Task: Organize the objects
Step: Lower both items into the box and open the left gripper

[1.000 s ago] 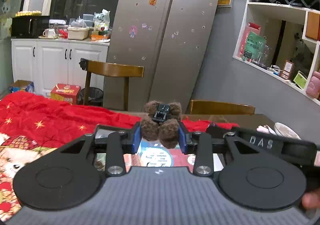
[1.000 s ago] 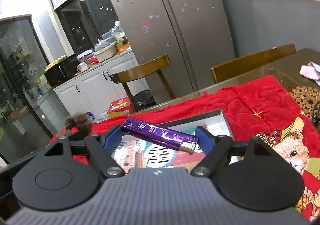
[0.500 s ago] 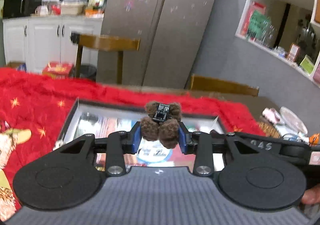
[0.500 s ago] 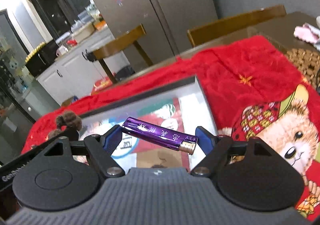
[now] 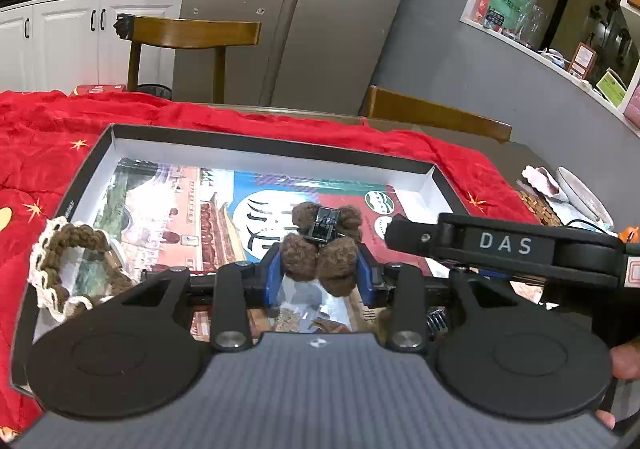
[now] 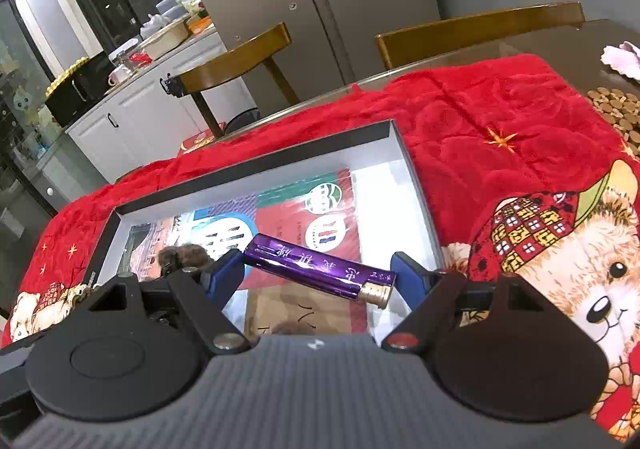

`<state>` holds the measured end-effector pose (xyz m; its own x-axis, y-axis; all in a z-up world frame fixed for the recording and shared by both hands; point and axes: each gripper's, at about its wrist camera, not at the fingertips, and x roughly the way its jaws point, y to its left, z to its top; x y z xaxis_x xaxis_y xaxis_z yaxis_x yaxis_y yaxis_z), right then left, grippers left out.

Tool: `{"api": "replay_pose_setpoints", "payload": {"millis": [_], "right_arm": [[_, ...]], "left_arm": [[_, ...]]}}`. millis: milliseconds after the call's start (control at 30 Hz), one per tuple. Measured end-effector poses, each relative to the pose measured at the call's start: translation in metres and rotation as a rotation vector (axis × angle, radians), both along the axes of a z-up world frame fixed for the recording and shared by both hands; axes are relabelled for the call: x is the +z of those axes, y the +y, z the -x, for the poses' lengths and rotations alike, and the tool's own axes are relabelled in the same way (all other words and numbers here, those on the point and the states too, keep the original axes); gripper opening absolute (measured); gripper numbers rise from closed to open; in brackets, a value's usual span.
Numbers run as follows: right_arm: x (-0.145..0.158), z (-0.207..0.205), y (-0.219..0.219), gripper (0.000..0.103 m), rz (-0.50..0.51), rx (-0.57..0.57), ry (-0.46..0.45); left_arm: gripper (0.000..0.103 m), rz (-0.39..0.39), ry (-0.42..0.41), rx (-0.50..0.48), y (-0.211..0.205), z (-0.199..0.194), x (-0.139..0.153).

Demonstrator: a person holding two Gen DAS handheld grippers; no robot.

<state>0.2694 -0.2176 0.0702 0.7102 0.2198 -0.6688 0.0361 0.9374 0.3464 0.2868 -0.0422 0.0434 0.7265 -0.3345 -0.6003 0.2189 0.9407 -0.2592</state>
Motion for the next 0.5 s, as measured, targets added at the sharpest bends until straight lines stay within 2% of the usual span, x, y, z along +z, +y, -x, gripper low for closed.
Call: {"api": "replay_pose_setpoints", "payload": {"millis": [200,400,500], "right_arm": [[-0.001,-0.002,0.006,0.080,0.044,0.007,-0.005],[0.000,0.000,0.006,0.080,-0.019,0.022,0.016],[-0.001,0.000,0.010,0.080,0.006,0.026,0.012]], "left_arm": [[0.043,-0.003,0.026,0.000,-0.001,-0.004,-0.011],[0.043,-0.001,0.033,0.002,-0.001,-0.008,-0.013],[0.043,-0.008,0.035,-0.001,-0.004,-0.008,-0.014]]}}
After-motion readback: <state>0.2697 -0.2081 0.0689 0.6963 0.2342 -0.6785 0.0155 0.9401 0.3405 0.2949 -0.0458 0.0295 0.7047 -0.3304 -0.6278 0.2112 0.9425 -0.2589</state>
